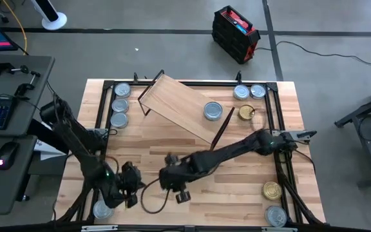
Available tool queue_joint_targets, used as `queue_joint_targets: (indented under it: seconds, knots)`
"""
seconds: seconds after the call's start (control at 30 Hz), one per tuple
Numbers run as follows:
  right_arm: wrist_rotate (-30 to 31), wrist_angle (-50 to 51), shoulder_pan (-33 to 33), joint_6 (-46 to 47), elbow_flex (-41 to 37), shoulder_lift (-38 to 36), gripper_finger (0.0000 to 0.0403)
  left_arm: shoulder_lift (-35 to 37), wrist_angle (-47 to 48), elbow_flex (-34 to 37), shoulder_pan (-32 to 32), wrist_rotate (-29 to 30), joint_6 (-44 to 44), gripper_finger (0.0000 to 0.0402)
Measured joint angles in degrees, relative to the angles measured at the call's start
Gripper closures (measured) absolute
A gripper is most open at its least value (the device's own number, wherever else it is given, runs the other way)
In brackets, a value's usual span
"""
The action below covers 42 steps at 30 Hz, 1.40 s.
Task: Stack canned seafood by type on shelf
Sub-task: Stack the white-green tuna can on top of the other white-green tuna can on the shelf
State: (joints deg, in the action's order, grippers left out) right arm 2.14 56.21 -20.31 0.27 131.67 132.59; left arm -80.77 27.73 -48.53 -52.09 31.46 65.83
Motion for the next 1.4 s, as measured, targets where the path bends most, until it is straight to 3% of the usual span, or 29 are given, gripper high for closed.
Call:
queue_joint_targets:
  seconds: [0.27, 0.43, 0.5, 0.83, 1.17, 1.23, 1.4]
  knots:
    - [28.05, 13.42, 1.93, 10.47, -4.33, -15.58, 0.029, 6.25, -0.73, 0.0, 6.55, 10.71, -12.33, 0.0401]
    - [38.21, 30.67, 2.69, 23.05, -4.32, -18.47, 0.029, 6.23, -2.42, 0.0, 10.97, 11.57, -16.12, 0.0401]
    - [39.61, 34.67, 2.93, 26.93, -4.89, -17.92, 0.029, 6.23, -3.28, 0.0, 12.55, 11.56, -16.65, 0.0401]
    - [40.09, 32.81, 6.13, 32.58, -18.62, -17.59, 0.029, 6.23, -10.38, 0.0, 15.51, 11.6, -18.13, 0.0401]
    - [39.63, 28.59, 6.15, 30.78, -20.1, -17.85, 0.029, 6.23, -11.42, 0.0, 15.49, 11.3, -18.62, 0.0401]
    - [38.39, 27.54, 6.09, 30.76, -19.85, -17.92, 0.0266, 6.23, -11.36, 0.0, 15.49, 11.25, -18.94, 0.0401]
    - [31.87, 26.9, 6.07, 29.99, -19.87, -17.72, 0.0159, 6.23, -11.43, 0.0, 15.49, 11.13, -18.8, 0.0401]
